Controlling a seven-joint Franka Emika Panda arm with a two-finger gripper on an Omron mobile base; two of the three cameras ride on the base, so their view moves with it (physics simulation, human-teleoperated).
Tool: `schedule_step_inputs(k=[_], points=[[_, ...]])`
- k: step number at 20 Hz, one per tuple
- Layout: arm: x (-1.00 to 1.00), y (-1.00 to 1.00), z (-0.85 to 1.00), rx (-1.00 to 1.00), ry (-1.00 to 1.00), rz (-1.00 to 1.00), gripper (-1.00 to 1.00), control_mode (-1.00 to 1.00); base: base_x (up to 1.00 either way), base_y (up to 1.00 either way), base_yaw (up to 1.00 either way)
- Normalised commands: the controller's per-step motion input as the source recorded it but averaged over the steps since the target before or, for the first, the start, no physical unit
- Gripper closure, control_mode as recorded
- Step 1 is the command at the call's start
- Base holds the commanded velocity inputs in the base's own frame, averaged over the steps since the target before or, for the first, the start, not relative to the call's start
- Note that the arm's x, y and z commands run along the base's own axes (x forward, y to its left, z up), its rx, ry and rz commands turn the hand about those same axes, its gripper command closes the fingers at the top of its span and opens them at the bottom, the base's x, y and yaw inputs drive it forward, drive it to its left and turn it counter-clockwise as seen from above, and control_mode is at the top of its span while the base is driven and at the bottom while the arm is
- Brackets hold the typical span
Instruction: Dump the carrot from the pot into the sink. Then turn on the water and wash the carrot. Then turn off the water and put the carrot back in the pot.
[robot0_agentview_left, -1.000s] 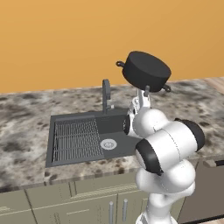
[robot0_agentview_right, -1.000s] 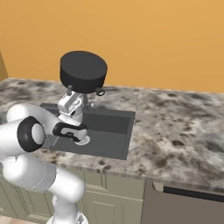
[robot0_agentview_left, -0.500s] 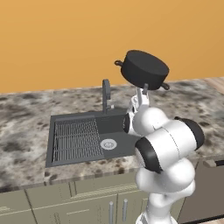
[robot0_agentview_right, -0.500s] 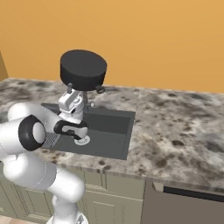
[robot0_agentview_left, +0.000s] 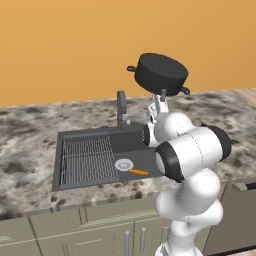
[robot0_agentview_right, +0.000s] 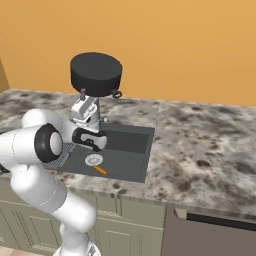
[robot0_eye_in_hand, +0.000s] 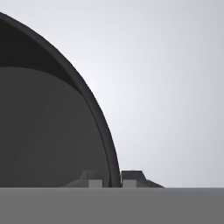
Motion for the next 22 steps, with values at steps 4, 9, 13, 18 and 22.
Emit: schedule_step_inputs(k=[4,9,13,18,22], points=[[0.07,0.0,-0.23,-0.1,-0.29,0.0,1.0,-1.0,0.0,0.0,0.0],[0.0,-0.06,-0.04,-0.01,-0.13,0.0,1.0,-1.0,0.0,0.0,0.0],[-0.34,-0.62,0.0,0.18,-0.05,0.06,1.0,-1.0,0.0,0.0,0.0],[-0.18,-0.68,0.17,0.15,-0.13,0.1,1.0,-1.0,0.0,0.0,0.0],[-0.11,-0.56,0.27,0.23,-0.05,0.12,1.0,-1.0,0.0,0.0,0.0]])
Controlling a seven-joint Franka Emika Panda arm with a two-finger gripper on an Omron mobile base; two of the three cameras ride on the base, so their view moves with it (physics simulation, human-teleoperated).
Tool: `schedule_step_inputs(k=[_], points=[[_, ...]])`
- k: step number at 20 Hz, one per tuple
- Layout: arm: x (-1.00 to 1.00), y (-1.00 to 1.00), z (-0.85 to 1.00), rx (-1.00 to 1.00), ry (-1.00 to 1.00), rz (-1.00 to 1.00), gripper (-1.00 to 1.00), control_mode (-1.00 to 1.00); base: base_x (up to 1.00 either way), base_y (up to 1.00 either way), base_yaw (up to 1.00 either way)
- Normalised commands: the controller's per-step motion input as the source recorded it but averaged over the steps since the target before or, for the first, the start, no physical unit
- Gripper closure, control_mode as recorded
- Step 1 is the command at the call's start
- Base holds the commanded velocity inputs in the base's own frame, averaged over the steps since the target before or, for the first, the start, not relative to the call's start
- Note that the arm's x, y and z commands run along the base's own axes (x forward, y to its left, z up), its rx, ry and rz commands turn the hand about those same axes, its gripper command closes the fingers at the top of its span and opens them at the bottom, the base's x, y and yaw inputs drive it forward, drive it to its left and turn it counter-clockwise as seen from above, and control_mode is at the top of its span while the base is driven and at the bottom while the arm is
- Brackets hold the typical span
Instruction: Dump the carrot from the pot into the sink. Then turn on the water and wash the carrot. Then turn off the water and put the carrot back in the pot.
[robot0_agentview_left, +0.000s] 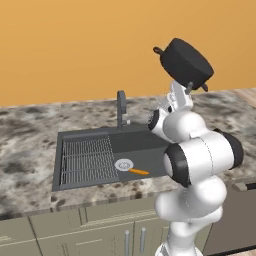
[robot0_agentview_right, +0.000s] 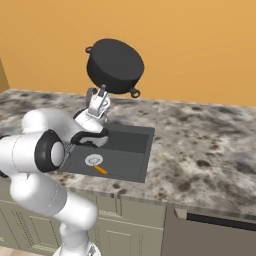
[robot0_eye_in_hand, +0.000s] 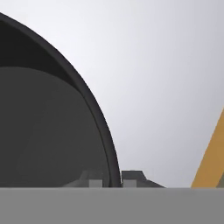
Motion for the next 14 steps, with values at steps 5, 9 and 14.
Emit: schedule_step_inputs(k=[5,9,14], points=[[-0.17,-0.63,0.12,0.45,0.06,0.18,1.0,-1.0,0.0,0.0,0.0],[-0.18,-0.55,0.0,0.49,0.15,0.22,1.0,-1.0,0.0,0.0,0.0],[-0.23,-0.43,0.0,0.47,0.15,0.24,1.0,-1.0,0.0,0.0,0.0]])
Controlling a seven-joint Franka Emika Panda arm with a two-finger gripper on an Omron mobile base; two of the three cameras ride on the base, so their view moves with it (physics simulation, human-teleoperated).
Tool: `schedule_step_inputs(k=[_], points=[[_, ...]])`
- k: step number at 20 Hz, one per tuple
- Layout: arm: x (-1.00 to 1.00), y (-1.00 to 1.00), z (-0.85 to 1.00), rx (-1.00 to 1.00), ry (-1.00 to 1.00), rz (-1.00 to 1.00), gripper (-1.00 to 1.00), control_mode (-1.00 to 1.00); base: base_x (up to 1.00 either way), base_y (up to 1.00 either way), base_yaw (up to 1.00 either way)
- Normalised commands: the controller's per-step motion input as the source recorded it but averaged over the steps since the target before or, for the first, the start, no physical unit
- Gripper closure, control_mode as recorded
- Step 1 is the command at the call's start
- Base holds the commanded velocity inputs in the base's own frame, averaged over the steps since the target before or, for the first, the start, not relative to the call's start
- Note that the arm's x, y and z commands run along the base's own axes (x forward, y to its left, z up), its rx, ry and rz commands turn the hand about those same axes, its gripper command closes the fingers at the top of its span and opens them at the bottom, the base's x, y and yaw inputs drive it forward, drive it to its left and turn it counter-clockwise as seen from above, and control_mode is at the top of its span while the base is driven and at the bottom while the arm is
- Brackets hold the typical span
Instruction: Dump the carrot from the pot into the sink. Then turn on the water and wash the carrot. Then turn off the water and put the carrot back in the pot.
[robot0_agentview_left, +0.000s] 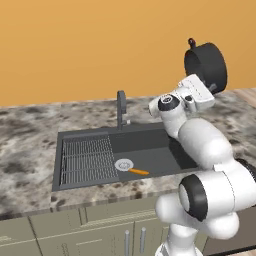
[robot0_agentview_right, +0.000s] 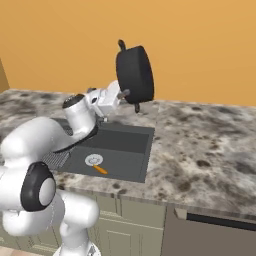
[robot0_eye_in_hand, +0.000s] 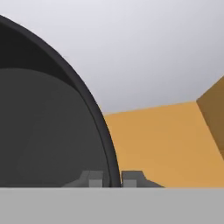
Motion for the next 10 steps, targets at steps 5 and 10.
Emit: schedule_step_inputs(k=[5,10], points=[[-0.19,-0.27,0.0,0.45,0.13,0.28,1.0,-1.0,0.0,0.0,0.0],[0.0,-0.52,0.0,0.41,0.25,0.25,1.0,-1.0,0.0,0.0,0.0]])
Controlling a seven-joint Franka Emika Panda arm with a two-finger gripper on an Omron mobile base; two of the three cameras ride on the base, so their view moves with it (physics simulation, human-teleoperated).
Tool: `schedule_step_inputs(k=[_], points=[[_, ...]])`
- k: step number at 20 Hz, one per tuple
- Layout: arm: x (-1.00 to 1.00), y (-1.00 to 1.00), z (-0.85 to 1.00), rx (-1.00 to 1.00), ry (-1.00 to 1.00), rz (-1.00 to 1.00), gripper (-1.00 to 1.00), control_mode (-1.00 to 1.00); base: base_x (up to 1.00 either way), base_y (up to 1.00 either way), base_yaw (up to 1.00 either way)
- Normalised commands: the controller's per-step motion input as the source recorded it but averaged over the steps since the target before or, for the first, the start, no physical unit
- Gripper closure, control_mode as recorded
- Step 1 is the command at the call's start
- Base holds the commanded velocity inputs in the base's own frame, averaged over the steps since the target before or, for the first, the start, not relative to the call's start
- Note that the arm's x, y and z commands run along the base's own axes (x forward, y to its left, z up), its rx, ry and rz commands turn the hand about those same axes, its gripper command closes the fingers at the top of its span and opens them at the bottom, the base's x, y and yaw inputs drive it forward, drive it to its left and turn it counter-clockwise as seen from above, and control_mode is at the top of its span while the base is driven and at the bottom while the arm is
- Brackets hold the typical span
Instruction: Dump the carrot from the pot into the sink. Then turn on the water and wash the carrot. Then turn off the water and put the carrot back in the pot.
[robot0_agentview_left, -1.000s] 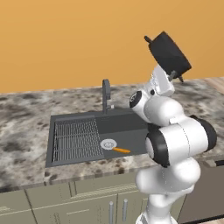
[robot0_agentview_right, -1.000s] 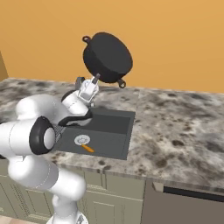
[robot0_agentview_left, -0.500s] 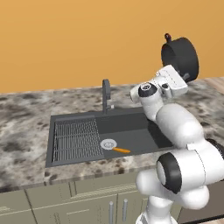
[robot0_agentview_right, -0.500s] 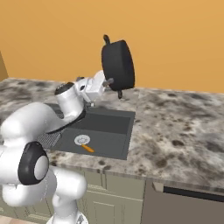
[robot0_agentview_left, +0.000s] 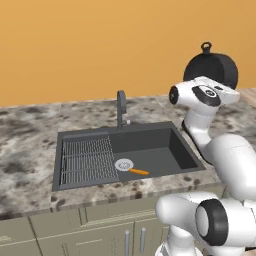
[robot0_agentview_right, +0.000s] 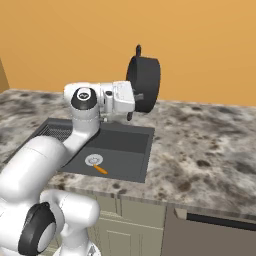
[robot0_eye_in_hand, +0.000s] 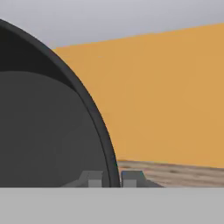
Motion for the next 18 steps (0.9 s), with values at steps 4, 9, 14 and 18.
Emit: schedule_step_inputs(k=[4,9,14,18], points=[[0.0,-0.61,-0.16,0.35,0.32,0.0,1.0,-1.0,0.0,0.0,0.0],[0.04,-0.43,-0.47,0.21,0.29,0.0,1.0,-1.0,0.0,0.0,0.0],[0.16,-0.1,-0.6,0.28,0.17,0.01,1.0,-1.0,0.0,0.0,0.0],[0.0,-0.14,-0.52,0.47,0.02,-0.08,1.0,-1.0,0.0,0.0,0.0]])
